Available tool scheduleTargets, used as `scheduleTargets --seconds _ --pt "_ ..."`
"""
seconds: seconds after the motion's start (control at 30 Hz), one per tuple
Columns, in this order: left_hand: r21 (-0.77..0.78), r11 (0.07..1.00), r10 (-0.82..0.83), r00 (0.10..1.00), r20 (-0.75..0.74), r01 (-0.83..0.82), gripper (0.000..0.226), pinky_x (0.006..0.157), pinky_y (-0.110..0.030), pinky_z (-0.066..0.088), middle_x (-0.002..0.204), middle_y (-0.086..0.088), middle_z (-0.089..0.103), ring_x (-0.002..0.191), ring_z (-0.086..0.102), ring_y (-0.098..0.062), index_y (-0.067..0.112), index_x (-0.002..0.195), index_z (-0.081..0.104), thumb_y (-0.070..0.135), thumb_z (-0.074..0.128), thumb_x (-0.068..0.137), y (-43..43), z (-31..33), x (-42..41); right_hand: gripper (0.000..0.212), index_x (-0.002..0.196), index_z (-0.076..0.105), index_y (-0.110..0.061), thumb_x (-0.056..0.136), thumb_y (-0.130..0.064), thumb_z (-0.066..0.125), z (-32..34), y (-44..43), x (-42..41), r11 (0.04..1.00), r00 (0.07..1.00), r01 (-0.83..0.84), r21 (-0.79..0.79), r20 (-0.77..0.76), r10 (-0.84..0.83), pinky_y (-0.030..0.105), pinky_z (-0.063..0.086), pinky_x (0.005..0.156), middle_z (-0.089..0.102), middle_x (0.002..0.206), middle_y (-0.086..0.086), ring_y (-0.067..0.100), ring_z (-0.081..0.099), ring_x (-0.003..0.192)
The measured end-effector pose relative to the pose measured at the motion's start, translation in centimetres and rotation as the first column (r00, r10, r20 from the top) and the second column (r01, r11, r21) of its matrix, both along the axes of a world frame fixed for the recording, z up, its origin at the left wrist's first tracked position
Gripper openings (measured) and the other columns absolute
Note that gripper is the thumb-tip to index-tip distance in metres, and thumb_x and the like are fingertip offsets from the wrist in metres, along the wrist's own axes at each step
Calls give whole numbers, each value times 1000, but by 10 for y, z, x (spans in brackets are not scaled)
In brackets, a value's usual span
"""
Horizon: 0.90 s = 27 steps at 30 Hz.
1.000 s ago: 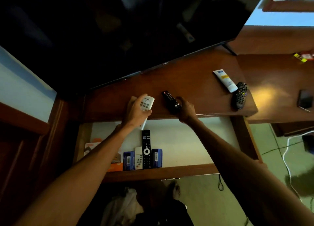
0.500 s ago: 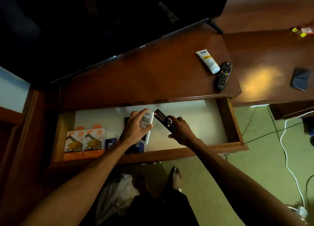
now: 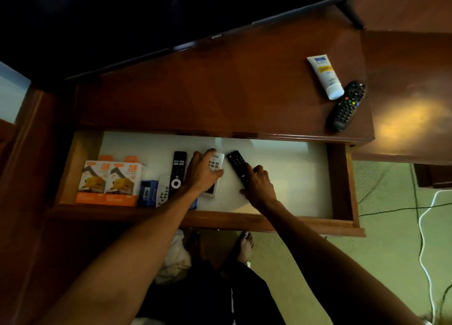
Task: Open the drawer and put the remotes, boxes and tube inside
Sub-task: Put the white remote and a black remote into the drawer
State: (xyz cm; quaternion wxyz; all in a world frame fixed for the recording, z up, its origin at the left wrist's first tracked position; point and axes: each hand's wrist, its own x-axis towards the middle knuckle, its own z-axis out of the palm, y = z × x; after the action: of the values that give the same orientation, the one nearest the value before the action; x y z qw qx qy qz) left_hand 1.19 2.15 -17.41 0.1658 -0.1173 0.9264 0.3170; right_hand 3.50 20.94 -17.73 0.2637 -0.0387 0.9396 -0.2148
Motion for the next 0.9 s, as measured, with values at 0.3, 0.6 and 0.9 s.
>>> scheduleTargets --seconds 0.3,0.6,0.9 --pt "29 992 -123 982 141 120 65 87 -43 56 119 -11 59 105 61 -28 23 127 57 26 87 69 -27 1 -11 85 152 20 -22 82 -19 69 1 -4 -7 988 993 -74 -133 80 85 49 52 88 49 124 22 45 57 106" --pt "-52 964 -246 947 208 262 58 87 -38 42 114 -10 54 111 46 -28 22 118 61 28 87 66 -42 4 -12 81 147 26 -16 81 -11 72 6 -25 -1 982 980 -48 -185 181 82 40 55 77 63 122 19 34 67 97" --pt "-190 885 -387 899 205 424 51 98 -41 36 128 -10 48 123 38 -30 22 129 60 42 71 83 -37 30 -19 74 142 33 -19 80 -22 75 26 -27 1 981 955 -192 -10 227 189 39 53 76 68 117 11 30 66 101"
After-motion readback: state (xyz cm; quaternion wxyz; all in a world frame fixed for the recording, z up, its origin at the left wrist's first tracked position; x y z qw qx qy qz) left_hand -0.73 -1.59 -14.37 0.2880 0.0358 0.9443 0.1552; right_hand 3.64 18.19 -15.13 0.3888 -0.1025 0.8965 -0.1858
